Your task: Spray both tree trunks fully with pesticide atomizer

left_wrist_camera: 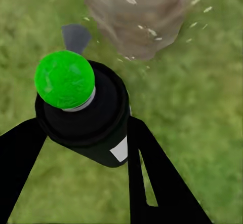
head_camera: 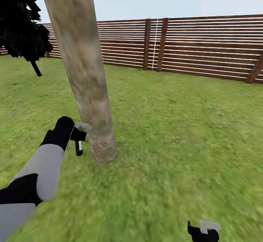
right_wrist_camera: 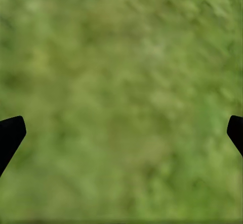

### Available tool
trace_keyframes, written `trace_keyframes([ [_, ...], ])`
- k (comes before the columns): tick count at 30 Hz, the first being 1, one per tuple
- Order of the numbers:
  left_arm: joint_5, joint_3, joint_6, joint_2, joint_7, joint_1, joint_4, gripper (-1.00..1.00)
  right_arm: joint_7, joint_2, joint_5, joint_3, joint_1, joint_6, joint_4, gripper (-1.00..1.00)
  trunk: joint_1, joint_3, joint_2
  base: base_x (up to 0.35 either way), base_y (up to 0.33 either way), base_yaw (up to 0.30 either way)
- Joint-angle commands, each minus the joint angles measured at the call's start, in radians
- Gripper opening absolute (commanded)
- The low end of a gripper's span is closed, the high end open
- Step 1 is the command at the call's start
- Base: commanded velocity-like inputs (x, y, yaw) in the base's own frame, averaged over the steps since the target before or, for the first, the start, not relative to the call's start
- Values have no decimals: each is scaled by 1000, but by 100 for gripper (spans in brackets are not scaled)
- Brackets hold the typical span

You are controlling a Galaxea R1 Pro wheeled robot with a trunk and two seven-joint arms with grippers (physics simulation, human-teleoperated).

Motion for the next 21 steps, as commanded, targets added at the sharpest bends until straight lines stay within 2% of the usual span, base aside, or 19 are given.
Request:
trace_keyframes([
  [1, 9, 3, 6, 13, -11, -1, -5, -100, -6, 0, 10, -6, -1, -3, 2, 100, 0, -1, 0, 0, 0, 0],
  [3, 9, 1, 6, 33, -11, 4, -4, -100, -6, 0, 10, -6, -1, -3, 2, 100, 0, -1, 0, 0, 0, 0],
  [6, 10, 0, 6, 20, -11, 11, -2, -100, -6, 0, 10, -6, -1, -3, 2, 100, 0, -1, 0, 0, -27, 0],
  [10, 11, 2, 6, -7, -12, 11, -8, -100, -6, 0, 10, -6, -1, -3, 2, 100, 0, -1, 0, 0, -212, 0],
  [18, 12, 4, 6, -9, -12, 12, -11, -100, -6, 0, 10, -6, -1, -3, 2, 100, 0, -1, 0, 0, -272, 0],
  [21, 9, 4, 6, 0, -12, 16, -12, -100, -6, 0, 10, -6, -1, -3, 2, 100, 0, -1, 0, 0, -275, 0],
])
